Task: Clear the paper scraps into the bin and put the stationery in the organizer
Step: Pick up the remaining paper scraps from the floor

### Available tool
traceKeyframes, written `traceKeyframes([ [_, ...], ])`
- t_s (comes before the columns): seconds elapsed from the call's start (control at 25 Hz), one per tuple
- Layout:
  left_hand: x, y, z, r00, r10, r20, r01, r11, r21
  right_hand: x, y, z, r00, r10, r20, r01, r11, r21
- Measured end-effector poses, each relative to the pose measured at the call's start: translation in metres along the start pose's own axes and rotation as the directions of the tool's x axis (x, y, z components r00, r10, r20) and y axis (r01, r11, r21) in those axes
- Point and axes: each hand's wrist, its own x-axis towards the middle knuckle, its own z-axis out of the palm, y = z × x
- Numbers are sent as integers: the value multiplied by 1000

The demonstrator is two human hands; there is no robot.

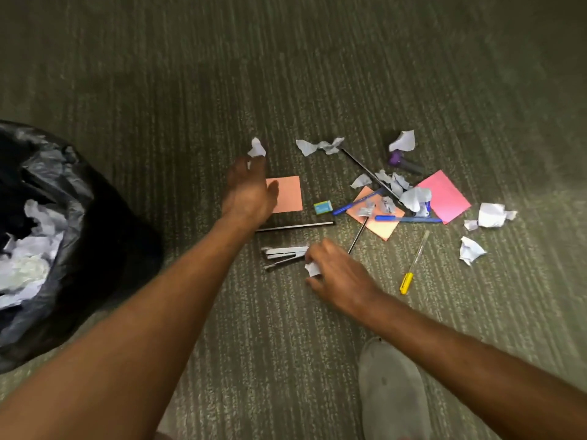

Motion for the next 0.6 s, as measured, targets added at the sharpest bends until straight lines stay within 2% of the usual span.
traceKeyframes([
  [0.08,26,-2,9,990,-107,-87,97,989,-115,2,6,-2,999,-31,-24,32,999,38],
  [0.16,47,-5,15,978,-181,-100,165,974,-153,3,14,-8,999,-37,-30,40,993,114],
  [0.36,72,-17,24,981,-88,-172,56,981,-185,4,38,-28,983,113,-143,-56,934,353],
  [0.48,79,-15,24,963,-145,-228,79,958,-277,7,57,-47,932,277,-235,-132,862,490],
  [0.6,80,-4,26,930,-148,-338,31,944,-329,14,77,-65,876,374,-304,-181,840,512],
])
